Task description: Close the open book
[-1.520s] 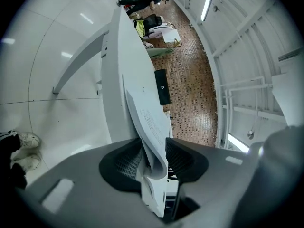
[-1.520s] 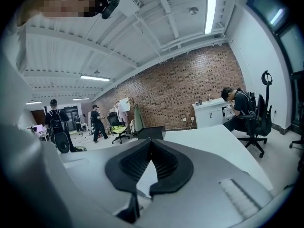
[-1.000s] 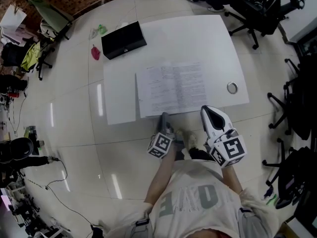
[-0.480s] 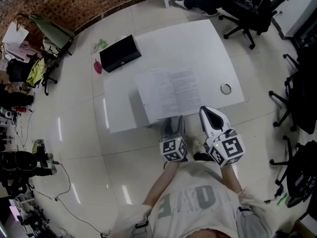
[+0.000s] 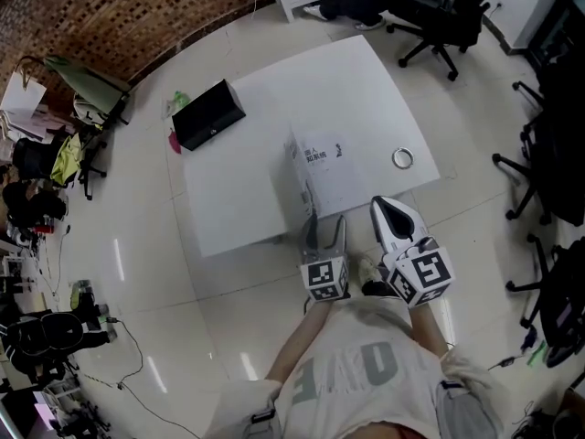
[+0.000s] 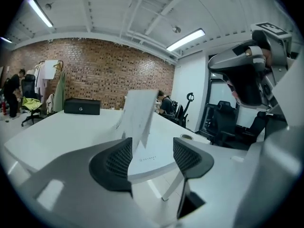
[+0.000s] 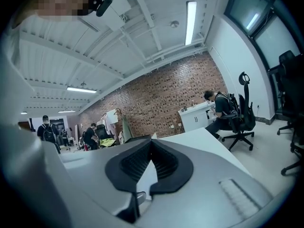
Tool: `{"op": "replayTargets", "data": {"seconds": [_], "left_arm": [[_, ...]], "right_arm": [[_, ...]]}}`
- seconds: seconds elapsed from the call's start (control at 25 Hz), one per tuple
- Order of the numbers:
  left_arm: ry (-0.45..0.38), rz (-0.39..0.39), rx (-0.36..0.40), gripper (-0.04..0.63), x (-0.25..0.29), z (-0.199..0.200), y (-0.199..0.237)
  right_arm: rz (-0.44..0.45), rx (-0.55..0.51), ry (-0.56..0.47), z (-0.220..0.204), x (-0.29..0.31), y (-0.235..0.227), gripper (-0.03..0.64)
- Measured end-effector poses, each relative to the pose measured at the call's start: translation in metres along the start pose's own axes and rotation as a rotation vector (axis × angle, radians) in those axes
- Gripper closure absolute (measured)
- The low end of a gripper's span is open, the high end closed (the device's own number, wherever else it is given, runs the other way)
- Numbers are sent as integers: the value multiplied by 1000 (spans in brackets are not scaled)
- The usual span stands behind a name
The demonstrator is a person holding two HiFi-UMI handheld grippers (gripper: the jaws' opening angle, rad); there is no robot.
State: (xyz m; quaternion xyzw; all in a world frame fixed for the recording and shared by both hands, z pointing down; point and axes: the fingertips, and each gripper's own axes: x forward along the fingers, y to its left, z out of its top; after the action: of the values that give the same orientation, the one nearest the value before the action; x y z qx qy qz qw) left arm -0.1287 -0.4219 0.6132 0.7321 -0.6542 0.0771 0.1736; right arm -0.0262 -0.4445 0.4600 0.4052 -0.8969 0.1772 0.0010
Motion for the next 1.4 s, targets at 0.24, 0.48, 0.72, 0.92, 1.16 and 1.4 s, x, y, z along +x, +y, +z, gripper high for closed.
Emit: {"op": "replayTargets", "data": {"seconds": [0.24,0.48,0.72,0.92,1.16,1.4], "left_arm": [[-15,-2,1,324,0,4,-4],[-36,30,-12,324,-5,9,8],[-244,122,10,332,-27,86,47],[-491,177,119,344,-67,190,73],[-588,186,140,468,-97,263,98],[-491,144,69,581,-102,235,113]], "right_arm": [[-1,4,1,-2,-3,-4,612],[21,5,5,-3,3,0,612],[44,-7,-8,4,17,7,612],[88,-52,-66,32,38,25,612],[138,-107,-170,76,63,57,612],[175,-121,-130,57,75,91,612]]}}
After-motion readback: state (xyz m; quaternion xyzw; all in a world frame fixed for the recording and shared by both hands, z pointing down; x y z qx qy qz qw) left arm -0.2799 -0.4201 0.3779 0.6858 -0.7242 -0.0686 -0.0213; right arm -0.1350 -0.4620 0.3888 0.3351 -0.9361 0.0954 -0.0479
